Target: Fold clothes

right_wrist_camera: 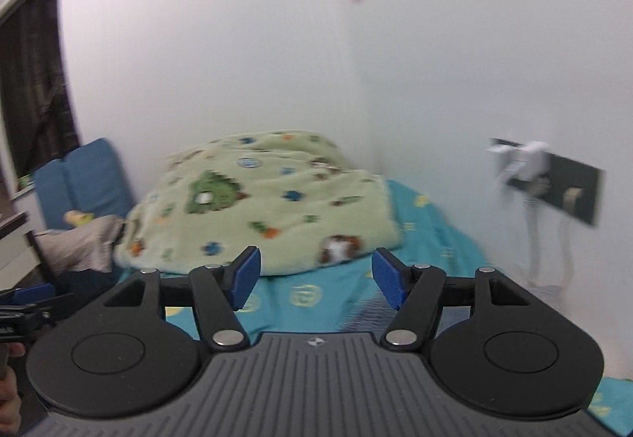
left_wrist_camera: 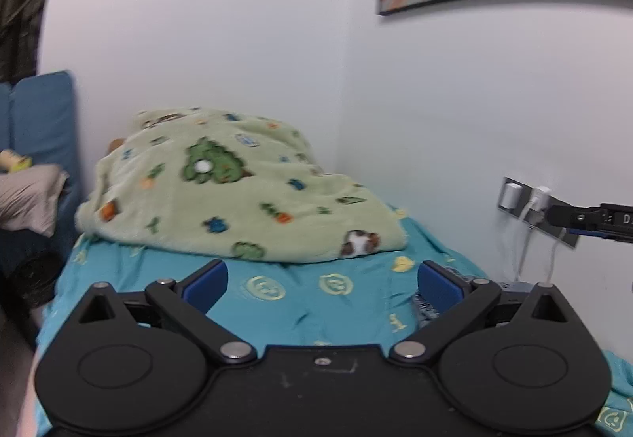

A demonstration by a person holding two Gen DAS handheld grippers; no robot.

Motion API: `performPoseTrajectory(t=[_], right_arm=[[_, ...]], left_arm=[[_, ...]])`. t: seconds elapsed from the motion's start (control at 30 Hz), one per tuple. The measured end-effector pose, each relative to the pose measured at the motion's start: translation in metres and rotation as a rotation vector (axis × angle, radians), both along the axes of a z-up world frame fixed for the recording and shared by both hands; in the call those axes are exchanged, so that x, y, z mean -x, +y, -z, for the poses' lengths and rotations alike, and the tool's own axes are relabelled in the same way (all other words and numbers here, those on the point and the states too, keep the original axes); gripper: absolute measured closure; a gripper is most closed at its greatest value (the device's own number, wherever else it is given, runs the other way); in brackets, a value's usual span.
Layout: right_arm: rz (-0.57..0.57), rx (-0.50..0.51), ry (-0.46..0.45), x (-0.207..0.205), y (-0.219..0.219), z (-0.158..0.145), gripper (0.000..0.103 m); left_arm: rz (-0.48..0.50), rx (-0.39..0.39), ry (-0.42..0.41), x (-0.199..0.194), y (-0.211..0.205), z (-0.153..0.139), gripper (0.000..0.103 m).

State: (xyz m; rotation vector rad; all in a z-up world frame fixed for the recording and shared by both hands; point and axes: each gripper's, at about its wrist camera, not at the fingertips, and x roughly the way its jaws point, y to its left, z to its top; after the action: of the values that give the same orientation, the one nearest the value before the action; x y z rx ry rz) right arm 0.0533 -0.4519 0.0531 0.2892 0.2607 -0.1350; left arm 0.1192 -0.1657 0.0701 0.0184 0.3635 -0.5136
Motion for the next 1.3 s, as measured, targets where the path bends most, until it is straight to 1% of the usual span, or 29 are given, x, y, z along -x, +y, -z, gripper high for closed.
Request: performPoseTrajectory(t=[0.17, 0.27, 0.37, 0.53, 0.67, 0.87, 0.97, 1.03, 1.07, 1.17, 1.23, 1.27, 1.3], right_arm=[[-0.104, -0.012, -0.003, -0.030, 0.057, 0.000, 0.037], [-0.157, 0.001, -0.003, -0.045, 0.091, 0.006, 0.037], [-0.199, 0.020, 0.004, -0.057, 0.122, 0.014, 0.037], [-0.236, 0.022, 0.025, -0.075, 0.158, 0.035, 0.037], [-0.234, 0.028, 0.056, -0.083, 0.174, 0.052, 0.037], [-0.230, 0.048, 0.067, -0.077, 0.176, 0.080, 0.036], [-0.233, 0.063, 0.086, -0.080, 0.178, 0.087, 0.035], [-0.221, 0.069, 0.096, -0.083, 0.178, 0.090, 0.035], [-0.215, 0.066, 0.101, -0.084, 0.177, 0.091, 0.034], [-0.200, 0.070, 0.106, -0.086, 0.177, 0.094, 0.026], [-0.185, 0.078, 0.103, -0.085, 0.176, 0.095, 0.013], [-0.181, 0.079, 0.099, -0.085, 0.176, 0.095, 0.010], [-0.178, 0.081, 0.095, -0.084, 0.176, 0.095, 0.005]], left_arm=[[-0.091, 0.031, 0.035, -0.001, 0.042, 0.004, 0.001], [-0.149, 0.006, 0.019, -0.004, 0.063, 0.011, 0.001], [-0.194, -0.013, 0.020, -0.009, 0.082, 0.021, 0.001], [-0.234, -0.017, 0.031, -0.023, 0.104, 0.038, 0.001], [-0.263, -0.039, 0.036, -0.034, 0.112, 0.053, 0.001], [-0.314, -0.069, 0.059, -0.047, 0.123, 0.078, 0.001], [-0.312, -0.080, 0.067, -0.049, 0.124, 0.085, 0.001], [-0.320, -0.099, 0.053, -0.049, 0.122, 0.087, 0.001], [-0.321, -0.106, 0.046, -0.049, 0.121, 0.088, 0.001], [-0.312, -0.095, 0.046, -0.048, 0.121, 0.089, 0.001], [-0.313, -0.094, 0.043, -0.047, 0.121, 0.091, 0.001], [-0.314, -0.095, 0.043, -0.047, 0.121, 0.092, 0.001], [-0.312, -0.093, 0.041, -0.046, 0.121, 0.092, 0.001]])
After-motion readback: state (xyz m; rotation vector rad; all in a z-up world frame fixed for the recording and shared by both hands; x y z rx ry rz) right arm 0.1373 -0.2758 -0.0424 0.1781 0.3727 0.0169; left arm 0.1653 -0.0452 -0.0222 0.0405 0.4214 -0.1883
